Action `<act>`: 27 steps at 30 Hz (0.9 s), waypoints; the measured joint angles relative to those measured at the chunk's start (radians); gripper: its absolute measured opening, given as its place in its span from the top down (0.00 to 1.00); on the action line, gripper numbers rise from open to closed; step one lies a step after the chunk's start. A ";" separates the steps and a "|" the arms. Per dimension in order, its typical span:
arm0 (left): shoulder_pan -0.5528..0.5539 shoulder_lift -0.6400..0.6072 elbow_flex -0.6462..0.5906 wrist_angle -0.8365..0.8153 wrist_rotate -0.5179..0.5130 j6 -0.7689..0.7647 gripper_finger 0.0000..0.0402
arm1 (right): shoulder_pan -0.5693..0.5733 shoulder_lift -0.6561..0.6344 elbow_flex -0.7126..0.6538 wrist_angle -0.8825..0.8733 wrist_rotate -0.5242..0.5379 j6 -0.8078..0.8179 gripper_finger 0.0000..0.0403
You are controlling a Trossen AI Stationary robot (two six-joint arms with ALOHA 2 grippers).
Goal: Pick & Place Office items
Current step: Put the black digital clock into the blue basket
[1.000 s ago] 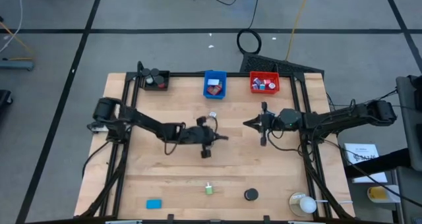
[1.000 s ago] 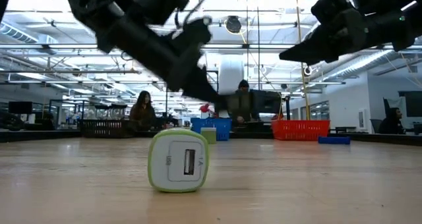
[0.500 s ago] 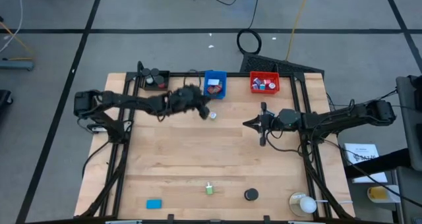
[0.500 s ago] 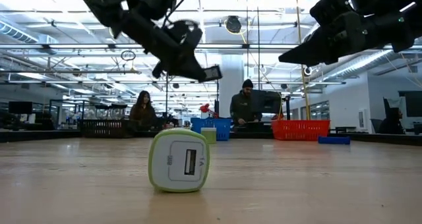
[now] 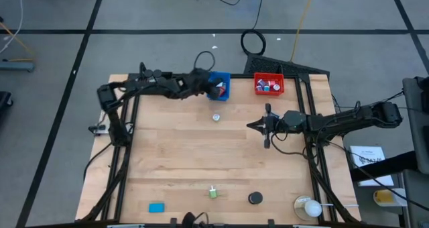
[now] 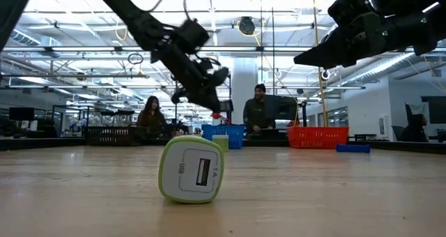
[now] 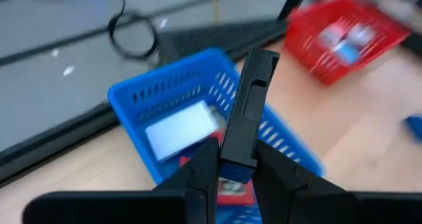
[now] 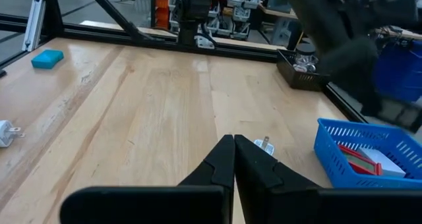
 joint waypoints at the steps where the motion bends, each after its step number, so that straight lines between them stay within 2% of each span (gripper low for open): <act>1: 0.005 0.027 0.036 -0.050 -0.001 0.005 0.82 | 0.000 0.000 0.000 0.000 0.000 0.000 1.00; 5: 0.035 0.115 0.150 -0.193 -0.001 -0.002 0.81 | 0.000 0.000 0.000 -0.003 0.000 0.001 1.00; 8: 0.054 0.153 0.185 -0.201 0.016 -0.008 0.81 | 0.000 0.000 0.000 -0.004 0.000 0.000 1.00; 14: 0.085 0.184 0.197 -0.211 0.097 -0.032 0.81 | 0.000 0.000 0.000 -0.004 0.000 -0.002 1.00; 22: 0.088 0.181 0.197 -0.202 0.133 -0.034 0.80 | 0.000 0.000 0.000 -0.003 0.000 -0.002 1.00; 27: 0.089 0.181 0.197 -0.208 0.129 -0.028 0.74 | 0.000 0.000 0.000 -0.003 0.000 -0.002 1.00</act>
